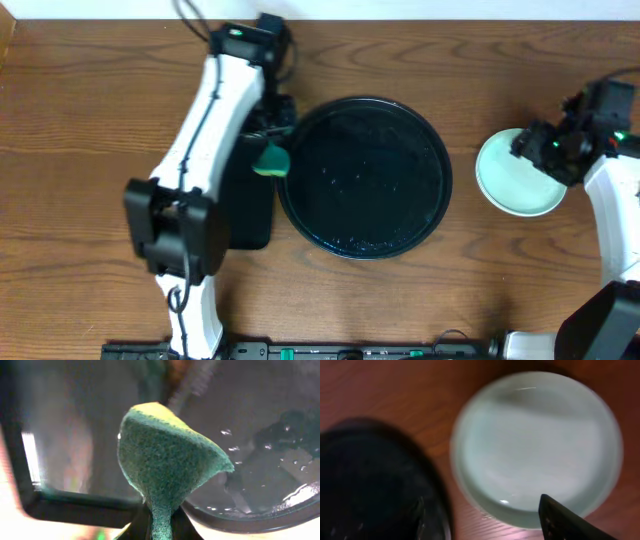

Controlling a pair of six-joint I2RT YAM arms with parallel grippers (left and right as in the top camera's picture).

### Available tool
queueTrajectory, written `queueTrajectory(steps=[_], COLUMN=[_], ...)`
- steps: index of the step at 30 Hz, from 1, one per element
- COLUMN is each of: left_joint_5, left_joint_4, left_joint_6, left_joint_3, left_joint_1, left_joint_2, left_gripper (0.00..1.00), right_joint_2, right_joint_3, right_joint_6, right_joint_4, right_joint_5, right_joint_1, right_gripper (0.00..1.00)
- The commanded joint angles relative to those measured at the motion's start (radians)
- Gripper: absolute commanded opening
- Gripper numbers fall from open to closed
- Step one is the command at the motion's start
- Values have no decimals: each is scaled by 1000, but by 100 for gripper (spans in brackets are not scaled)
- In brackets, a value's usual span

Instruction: Clean dirty plates on tray and stack at the side

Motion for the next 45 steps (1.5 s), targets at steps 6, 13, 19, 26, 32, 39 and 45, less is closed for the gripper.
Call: queueTrajectory(steps=[6, 13, 19, 26, 32, 39, 45], left_joint_5=[-121, -121, -87, -60, -60, -60, -60], left_joint_4=[-52, 216, 314, 313, 316, 316, 316], left_joint_6=[138, 114, 81, 80, 48, 48, 48], left_joint_3=[-60, -430, -549, -533, -533, -533, -533], left_joint_1=[157, 238, 262, 261, 262, 262, 262], left_joint_2=[-99, -99, -99, -168, -286, -288, -288], left_gripper=[7, 7, 56, 77, 77, 78, 78], right_joint_2=[-11, -11, -12, -13, -56, -311, -589], right_joint_3=[11, 11, 11, 77, 239, 362, 361], right_joint_6=[-52, -79, -130, -170, -174, -179, -179], right_joint_4=[-20, -45, -51, -156, -367, -524, -546], right_joint_5=[6, 8, -20, -9, 4, 29, 29], right_joint_1=[170, 220, 233, 272, 273, 273, 272], right_gripper=[72, 73, 79, 96, 96, 99, 99])
